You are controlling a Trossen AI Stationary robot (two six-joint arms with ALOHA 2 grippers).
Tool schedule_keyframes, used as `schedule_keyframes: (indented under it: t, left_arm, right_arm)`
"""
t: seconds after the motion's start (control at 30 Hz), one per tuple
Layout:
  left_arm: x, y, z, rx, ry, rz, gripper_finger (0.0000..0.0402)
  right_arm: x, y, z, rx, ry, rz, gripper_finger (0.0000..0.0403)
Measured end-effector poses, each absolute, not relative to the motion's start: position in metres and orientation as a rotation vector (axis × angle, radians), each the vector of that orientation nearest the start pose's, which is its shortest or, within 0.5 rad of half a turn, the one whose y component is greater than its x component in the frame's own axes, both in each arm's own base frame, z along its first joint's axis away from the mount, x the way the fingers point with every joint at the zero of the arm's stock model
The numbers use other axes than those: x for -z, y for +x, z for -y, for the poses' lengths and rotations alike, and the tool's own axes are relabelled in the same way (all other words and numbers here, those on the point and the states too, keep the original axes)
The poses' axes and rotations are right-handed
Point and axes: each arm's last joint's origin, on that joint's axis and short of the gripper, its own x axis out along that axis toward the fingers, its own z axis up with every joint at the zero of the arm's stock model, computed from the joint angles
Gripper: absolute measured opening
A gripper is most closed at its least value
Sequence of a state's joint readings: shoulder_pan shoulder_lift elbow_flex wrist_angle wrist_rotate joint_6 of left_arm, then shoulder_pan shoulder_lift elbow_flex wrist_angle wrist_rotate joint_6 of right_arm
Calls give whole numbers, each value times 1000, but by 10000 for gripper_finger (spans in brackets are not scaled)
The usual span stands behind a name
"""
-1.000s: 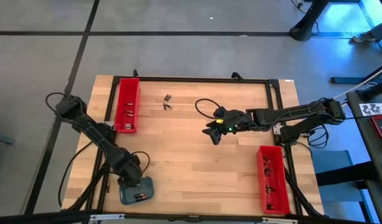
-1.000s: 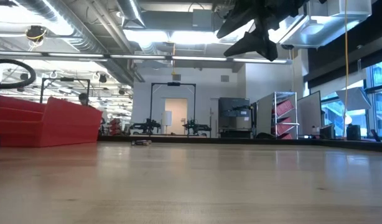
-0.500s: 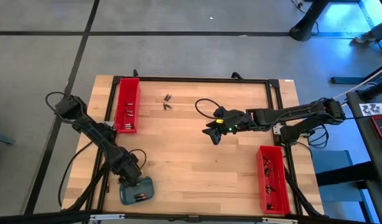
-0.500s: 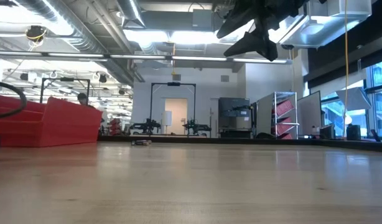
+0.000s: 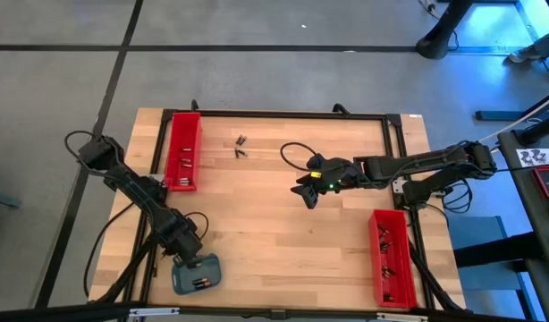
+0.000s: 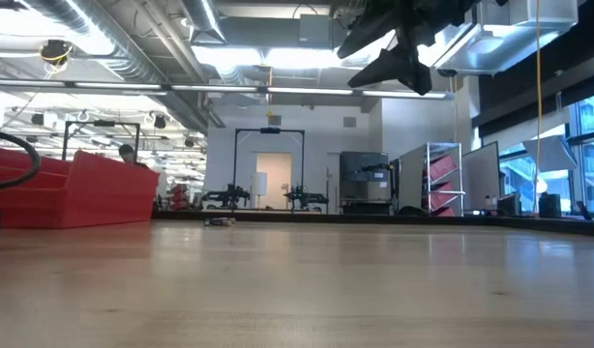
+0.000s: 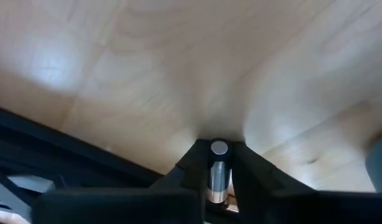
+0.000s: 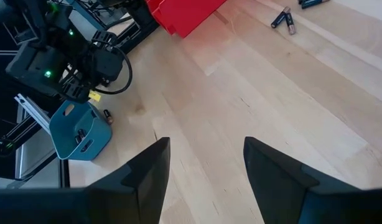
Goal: Sort batteries
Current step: Put the large black battery into the blue bin
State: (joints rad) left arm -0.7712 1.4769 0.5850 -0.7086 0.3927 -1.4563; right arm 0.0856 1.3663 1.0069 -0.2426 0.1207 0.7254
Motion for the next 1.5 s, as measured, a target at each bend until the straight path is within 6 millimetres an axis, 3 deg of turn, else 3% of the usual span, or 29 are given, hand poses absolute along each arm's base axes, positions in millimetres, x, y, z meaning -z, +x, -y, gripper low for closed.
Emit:
schedule_keyframes:
  t: [0.3,0.57,0.73,0.9,1.03,1.13,1.27,1.37,1.5]
  left_arm:
    - [-126,135,133,-469,-767,-1824,34]
    - [-152,150,114,-504,-893,-1561,35]
    - [-188,163,103,-423,-903,-1415,35]
    - [-239,175,101,-237,-843,-1279,35]
    - [-282,189,115,-62,-823,-1182,35]
    - [-298,200,136,6,-808,-1180,35]
    - [-288,211,181,111,-757,-1298,35]
    - [-261,214,209,135,-695,-1443,35]
    - [-224,218,226,68,-598,-1574,35]
  right_arm:
    - [-279,294,-23,207,628,-568,205]
    - [-295,287,-22,191,571,-561,205]
    - [-299,284,-21,206,545,-550,205]
    - [-298,284,-20,212,527,-551,205]
    - [-298,284,-20,212,492,-551,205]
    - [-298,284,-19,230,462,-545,205]
    - [-298,284,-18,264,439,-534,205]
    - [-299,284,-18,278,411,-528,205]
    - [-299,284,-17,282,404,-528,205]
